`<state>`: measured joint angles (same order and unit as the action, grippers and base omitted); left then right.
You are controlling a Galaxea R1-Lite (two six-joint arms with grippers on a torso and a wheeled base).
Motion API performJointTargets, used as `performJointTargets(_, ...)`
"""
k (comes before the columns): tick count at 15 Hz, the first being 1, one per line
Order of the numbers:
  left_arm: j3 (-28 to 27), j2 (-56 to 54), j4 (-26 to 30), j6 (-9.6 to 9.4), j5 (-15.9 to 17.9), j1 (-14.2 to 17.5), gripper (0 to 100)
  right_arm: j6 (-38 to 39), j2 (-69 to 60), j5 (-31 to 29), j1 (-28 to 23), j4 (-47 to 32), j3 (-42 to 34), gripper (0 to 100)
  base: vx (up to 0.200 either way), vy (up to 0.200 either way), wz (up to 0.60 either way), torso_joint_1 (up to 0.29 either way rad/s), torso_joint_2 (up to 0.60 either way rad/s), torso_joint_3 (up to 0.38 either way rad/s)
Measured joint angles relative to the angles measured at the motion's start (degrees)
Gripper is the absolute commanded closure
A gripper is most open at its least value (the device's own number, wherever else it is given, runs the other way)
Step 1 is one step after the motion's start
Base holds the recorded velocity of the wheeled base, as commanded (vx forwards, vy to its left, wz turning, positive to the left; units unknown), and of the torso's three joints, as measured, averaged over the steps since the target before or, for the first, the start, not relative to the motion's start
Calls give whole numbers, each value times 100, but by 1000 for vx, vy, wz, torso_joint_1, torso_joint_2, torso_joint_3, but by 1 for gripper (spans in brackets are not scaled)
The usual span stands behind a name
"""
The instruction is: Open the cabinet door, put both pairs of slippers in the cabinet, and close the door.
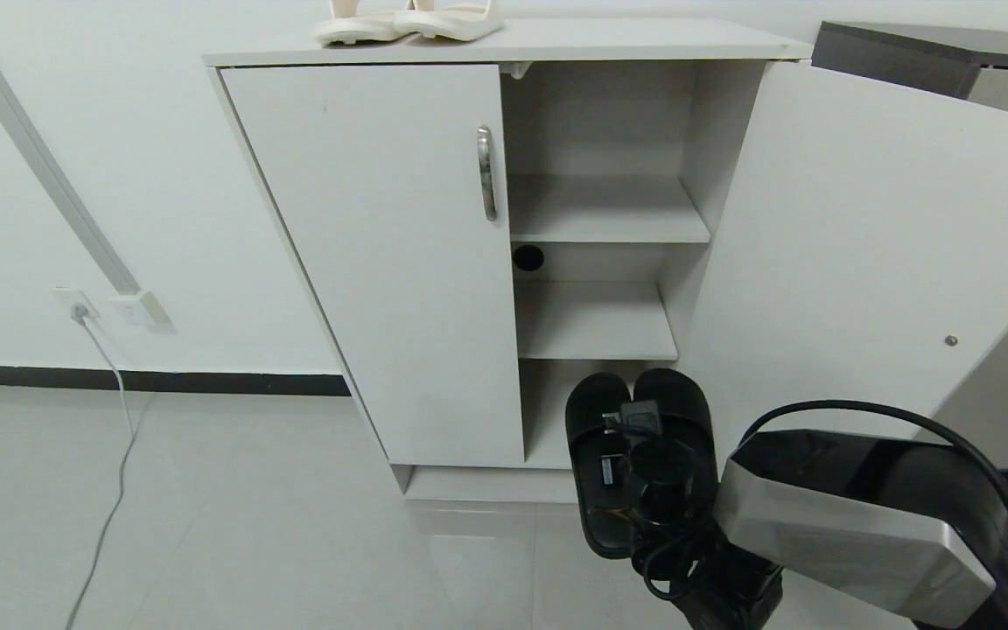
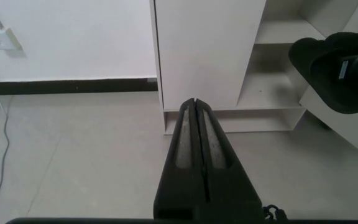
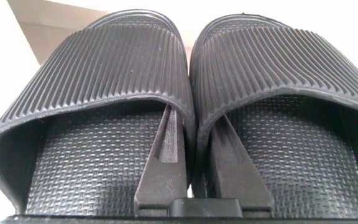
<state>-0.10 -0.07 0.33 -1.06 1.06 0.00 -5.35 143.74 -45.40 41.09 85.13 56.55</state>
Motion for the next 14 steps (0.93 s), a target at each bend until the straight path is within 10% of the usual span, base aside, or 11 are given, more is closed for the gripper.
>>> performJointTargets(14,0,0,0,9,-2,0,100,-34,-90,-12,-427,-200,-51,100,0,0,0,0,0,0)
